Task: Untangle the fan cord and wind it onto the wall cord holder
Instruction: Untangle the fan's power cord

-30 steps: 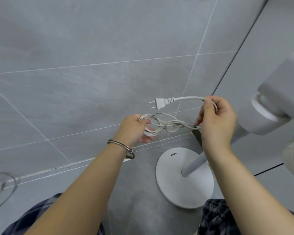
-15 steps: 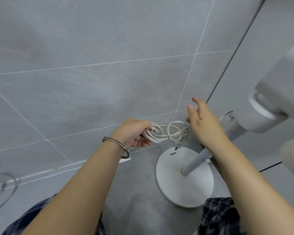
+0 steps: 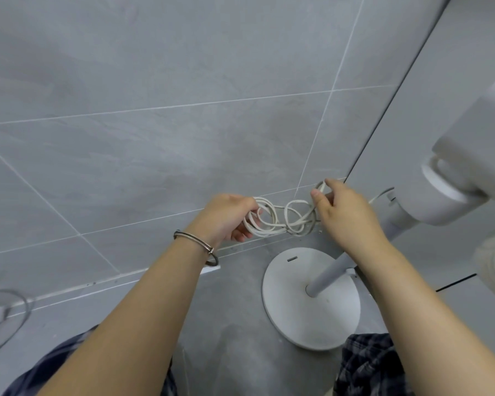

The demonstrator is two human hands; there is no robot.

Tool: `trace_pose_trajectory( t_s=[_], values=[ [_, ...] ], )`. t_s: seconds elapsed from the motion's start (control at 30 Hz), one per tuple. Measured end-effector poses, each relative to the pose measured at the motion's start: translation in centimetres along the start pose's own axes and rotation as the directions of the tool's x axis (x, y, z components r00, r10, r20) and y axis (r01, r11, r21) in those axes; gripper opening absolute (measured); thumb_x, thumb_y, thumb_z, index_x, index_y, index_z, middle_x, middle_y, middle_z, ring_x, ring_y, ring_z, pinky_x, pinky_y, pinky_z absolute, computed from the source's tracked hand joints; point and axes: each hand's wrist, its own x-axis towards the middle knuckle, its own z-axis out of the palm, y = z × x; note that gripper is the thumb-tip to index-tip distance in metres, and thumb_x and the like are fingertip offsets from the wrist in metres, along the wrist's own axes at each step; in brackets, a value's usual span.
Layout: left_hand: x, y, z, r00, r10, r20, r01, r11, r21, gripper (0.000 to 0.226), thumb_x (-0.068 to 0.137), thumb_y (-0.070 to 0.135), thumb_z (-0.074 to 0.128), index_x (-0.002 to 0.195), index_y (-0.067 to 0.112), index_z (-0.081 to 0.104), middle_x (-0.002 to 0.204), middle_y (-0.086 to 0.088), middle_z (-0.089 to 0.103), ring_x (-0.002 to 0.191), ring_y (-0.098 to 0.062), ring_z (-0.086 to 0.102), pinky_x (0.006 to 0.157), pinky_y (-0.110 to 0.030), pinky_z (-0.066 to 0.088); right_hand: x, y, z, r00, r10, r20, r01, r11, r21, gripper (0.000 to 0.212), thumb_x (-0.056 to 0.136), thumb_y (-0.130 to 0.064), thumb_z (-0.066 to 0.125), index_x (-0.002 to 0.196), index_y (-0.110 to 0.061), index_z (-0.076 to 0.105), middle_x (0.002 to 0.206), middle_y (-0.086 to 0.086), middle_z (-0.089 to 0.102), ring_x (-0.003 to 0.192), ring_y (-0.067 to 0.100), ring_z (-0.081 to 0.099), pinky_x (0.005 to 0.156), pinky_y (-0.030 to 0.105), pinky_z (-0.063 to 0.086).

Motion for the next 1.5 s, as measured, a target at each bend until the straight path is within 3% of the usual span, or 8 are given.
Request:
trace_pose_trajectory(
  t_s=[0.3,0.47,0.6,0.73,0.87,1.0,1.17,1.5],
  values=[
    [0.4,-0.8,0.0,0.992,0.102,0.075,-0.121,0.934,0.335,0.013,0.083,0.004,0.05,0.084,0.008,0.062,0.069,-0.005,0.063,0.057,-0.018,0.057,0.057,-0.027,0.053,0.1,-0.1,-0.6,0.991,0.023,0.132,-0.068,0.934,0.352,0.048,0.093,-0.005,0.052,0.138,-0.016,0.041,0.07,0.007,0.067,0.05,-0.006,0.054,0.043,0.003,0.035],
    [0.9,-2.3,0.3,0.944,0.287,0.162,-0.311,0.612,0.727,0.032,0.082,0.005,0.053,0.112,0.014,0.061,0.114,-0.006,0.063,0.104,-0.022,0.058,0.082,-0.026,0.043,-0.1,-0.2,-0.4,0.988,-0.065,0.141,0.014,0.941,0.337,0.054,0.085,0.002,0.059,0.133,-0.023,0.049,0.066,0.004,0.062,0.072,0.005,0.064,0.062,0.013,0.044],
    [0.7,-2.5,1.2,0.828,0.443,0.343,-0.549,0.514,0.659,0.05,0.08,0.002,0.056,0.128,0.016,0.055,0.127,-0.002,0.056,0.119,-0.017,0.05,0.09,-0.014,0.033,-0.1,-0.5,-0.5,0.985,-0.106,0.139,0.055,0.943,0.328,0.059,0.077,0.004,0.068,0.127,-0.024,0.055,0.071,0.008,0.065,0.058,0.004,0.054,0.06,0.014,0.044],
    [0.3,-2.1,2.1,0.831,0.486,0.271,-0.556,0.716,0.422,0.044,0.078,-0.007,0.051,0.112,0.016,0.066,0.109,0.001,0.067,0.099,-0.012,0.061,0.076,-0.008,0.041,0.0,-0.5,-0.7,0.995,-0.07,0.066,0.041,0.93,0.366,0.058,0.072,0.005,0.073,0.122,-0.022,0.058,0.064,-0.004,0.059,0.051,-0.003,0.052,0.052,0.005,0.043],
    [0.3,-2.0,2.5,0.852,0.461,0.247,-0.509,0.84,0.188,0.044,0.077,-0.018,0.043,0.103,0.009,0.068,0.103,-0.005,0.07,0.094,-0.009,0.065,0.087,-0.017,0.049,0.1,-0.7,-0.7,1.0,-0.023,-0.016,0.027,0.935,0.352,0.051,0.069,-0.005,0.079,0.114,-0.023,0.062,0.065,-0.004,0.056,0.055,0.004,0.052,0.057,0.015,0.041],
    [0.1,-1.8,2.9,0.874,0.423,0.239,-0.449,0.891,0.065,0.041,0.082,-0.019,0.039,0.104,0.004,0.066,0.096,-0.015,0.071,0.077,0.004,0.065,0.076,-0.006,0.046,0.0,-0.9,-0.9,0.998,-0.003,-0.056,0.018,0.962,0.271,0.026,0.07,-0.018,0.08,0.093,-0.019,0.07,0.06,-0.006,0.052,0.054,0.007,0.047,0.054,0.019,0.035],
    [0.4,-1.7,2.9,0.944,0.298,0.142,-0.292,0.955,-0.056,0.034,0.088,-0.006,0.042,0.103,0.012,0.066,0.077,-0.001,0.069,0.069,-0.008,0.063,0.067,-0.012,0.05,-0.3,-0.9,-0.9,1.0,0.002,0.025,-0.008,0.97,0.243,0.014,0.071,-0.02,0.078,0.062,-0.017,0.067,0.051,-0.004,0.053,0.047,0.009,0.043,0.047,0.022,0.034],
    [0.2,-1.6,2.7,0.961,0.218,0.169,-0.2,0.972,-0.121,0.022,0.09,0.003,0.052,0.079,0.016,0.066,0.078,0.0,0.067,0.07,-0.006,0.063,0.068,-0.017,0.047,-0.3,-1.0,-1.1,0.987,-0.003,0.163,-0.063,0.914,0.4,0.01,0.081,-0.012,0.07,0.072,-0.014,0.072,0.059,0.005,0.059,0.05,0.007,0.048,0.052,0.017,0.042]
  ],
)
